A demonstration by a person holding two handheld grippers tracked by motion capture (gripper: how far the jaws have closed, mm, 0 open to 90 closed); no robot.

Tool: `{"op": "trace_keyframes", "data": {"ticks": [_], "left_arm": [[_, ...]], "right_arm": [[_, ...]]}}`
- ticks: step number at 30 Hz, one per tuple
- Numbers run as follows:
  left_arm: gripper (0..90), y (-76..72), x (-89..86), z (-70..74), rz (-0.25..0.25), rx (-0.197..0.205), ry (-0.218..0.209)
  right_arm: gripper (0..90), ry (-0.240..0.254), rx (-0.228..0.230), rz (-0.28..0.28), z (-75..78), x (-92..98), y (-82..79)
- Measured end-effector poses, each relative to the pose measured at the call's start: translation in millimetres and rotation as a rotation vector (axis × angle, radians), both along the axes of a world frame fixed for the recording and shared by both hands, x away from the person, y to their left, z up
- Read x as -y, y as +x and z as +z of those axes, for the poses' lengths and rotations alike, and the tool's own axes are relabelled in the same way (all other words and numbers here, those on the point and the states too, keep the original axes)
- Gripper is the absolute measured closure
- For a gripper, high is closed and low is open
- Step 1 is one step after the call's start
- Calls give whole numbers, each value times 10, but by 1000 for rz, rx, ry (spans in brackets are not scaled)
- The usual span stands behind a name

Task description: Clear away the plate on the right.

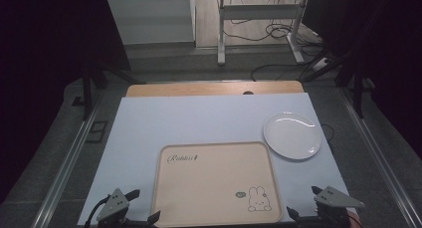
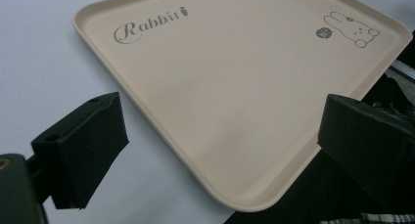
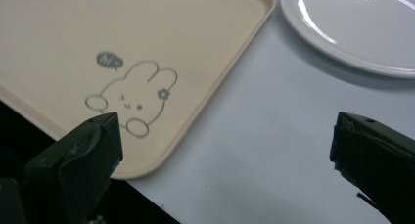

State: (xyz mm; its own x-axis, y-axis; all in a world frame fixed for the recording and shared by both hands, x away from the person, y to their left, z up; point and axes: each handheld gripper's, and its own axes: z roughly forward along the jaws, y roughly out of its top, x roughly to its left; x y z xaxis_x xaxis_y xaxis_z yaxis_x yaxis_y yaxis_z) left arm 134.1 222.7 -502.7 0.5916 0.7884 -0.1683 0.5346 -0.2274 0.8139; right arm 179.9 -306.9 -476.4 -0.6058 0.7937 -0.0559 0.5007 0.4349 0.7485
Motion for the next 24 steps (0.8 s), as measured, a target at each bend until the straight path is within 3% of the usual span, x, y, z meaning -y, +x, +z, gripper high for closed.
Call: {"op": "trace_keyframes", "data": {"ticks": [2, 6, 9, 14, 20, 24], "left_arm": [[39, -5, -9, -1, 1, 2, -5], [39, -10, -12, 0, 2, 2, -6], [39, -10, -10, 0, 2, 2, -4], [39, -7, -8, 0, 0, 1, -4], [39, -8, -15, -1, 2, -1, -9], [39, -7, -12, -1, 1, -1, -6]], "right_arm": [[0, -40, 10, 11, -20, -16, 8], [0, -69, 28, 7, -20, -34, 14], [0, -64, 19, 16, -41, -29, 32], [0, -60, 46, 28, -25, -39, 15], [0, -70, 15, 21, -35, -40, 29], [0, -79, 25, 16, -34, -41, 29]]}}
